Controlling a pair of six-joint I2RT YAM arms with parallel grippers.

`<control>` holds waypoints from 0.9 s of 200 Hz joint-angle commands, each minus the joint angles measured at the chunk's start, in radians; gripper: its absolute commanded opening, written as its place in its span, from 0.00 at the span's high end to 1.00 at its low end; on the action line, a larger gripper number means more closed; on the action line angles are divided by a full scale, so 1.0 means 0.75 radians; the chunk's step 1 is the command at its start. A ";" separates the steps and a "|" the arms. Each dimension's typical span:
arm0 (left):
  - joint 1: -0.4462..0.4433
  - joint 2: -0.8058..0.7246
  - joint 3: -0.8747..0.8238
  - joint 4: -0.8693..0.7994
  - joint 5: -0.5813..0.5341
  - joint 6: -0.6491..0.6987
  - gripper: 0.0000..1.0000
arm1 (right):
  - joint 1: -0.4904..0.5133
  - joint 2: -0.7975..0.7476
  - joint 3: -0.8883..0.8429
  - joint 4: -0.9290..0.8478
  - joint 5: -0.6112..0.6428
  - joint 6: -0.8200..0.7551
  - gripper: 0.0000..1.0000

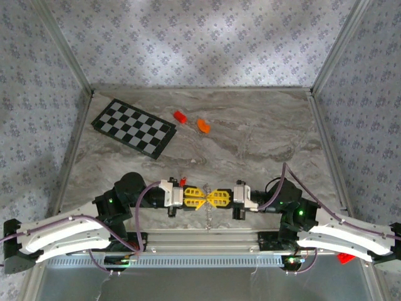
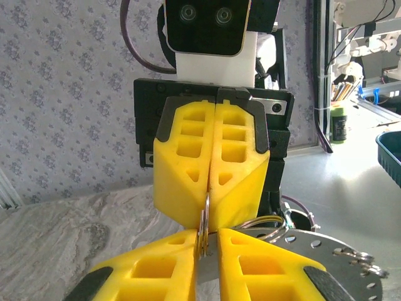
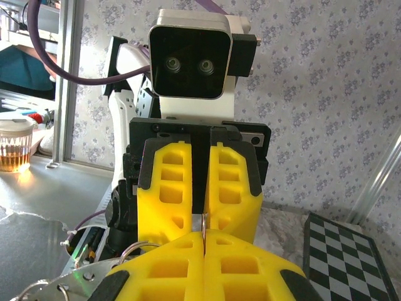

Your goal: Put the keys on the keyring

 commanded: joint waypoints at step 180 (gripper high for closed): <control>-0.012 -0.028 0.034 0.035 0.001 0.022 0.83 | -0.011 -0.007 -0.008 0.066 -0.044 0.026 1.00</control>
